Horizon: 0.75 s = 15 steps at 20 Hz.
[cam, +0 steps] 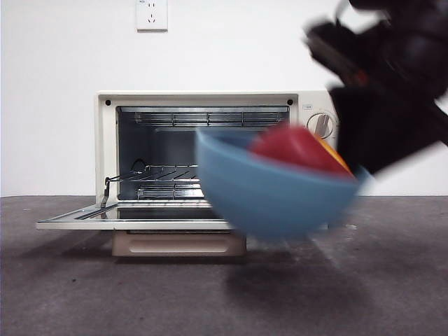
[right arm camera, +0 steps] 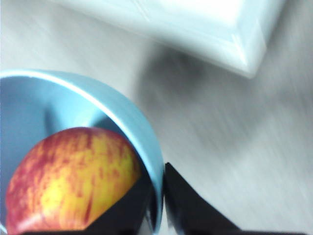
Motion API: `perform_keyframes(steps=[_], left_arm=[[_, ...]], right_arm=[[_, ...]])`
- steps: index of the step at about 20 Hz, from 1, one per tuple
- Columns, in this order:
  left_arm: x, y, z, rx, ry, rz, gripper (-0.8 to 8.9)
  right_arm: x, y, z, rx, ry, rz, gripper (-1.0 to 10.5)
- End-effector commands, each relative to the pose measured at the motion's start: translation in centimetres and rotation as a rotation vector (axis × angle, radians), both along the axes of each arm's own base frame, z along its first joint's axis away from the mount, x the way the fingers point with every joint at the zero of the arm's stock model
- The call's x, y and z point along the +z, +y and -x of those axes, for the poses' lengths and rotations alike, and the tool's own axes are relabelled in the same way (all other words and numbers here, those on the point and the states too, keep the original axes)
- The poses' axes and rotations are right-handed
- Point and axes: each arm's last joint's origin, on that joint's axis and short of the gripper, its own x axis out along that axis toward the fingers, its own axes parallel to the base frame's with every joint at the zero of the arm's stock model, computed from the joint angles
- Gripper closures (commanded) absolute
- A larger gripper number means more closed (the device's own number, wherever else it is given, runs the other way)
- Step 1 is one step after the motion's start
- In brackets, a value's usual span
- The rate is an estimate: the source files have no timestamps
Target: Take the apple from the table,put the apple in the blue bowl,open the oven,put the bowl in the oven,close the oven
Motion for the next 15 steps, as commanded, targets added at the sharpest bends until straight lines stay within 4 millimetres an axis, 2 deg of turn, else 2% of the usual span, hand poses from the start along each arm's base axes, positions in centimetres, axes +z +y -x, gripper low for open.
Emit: perform_keyframes(steps=[1,4,7,12,15], left_arm=[[0.2,0.0,-0.1,-0.012,-0.020,-0.013,8.07],[0.2,0.0,-0.1,-0.014,-0.022,-0.015,8.07],[0.2,-0.1,-0.1,-0.017,-0.023,-0.015,8.07],[0.2,-0.1,-0.1,-0.024,-0.021,-0.016,8.07],[0.1,-0.3,0.0,-0.042,-0.017,-0.017,8.07]], right_arm=[[2.4,0.8,-1.0,-0.069,-0.041,-0.044,9.4],[4.1,1.8,-2.9,-0.146,-0.086,-0.033,9.4],[5.0,3.1,-5.5,-0.188,-0.078,-0.031,9.4],[5.1,6.0,-10.2,-0.251,-0.028,0.038,9.4],[5.2,7.1,-12.3,-0.320,0.003,0.027,9.4]])
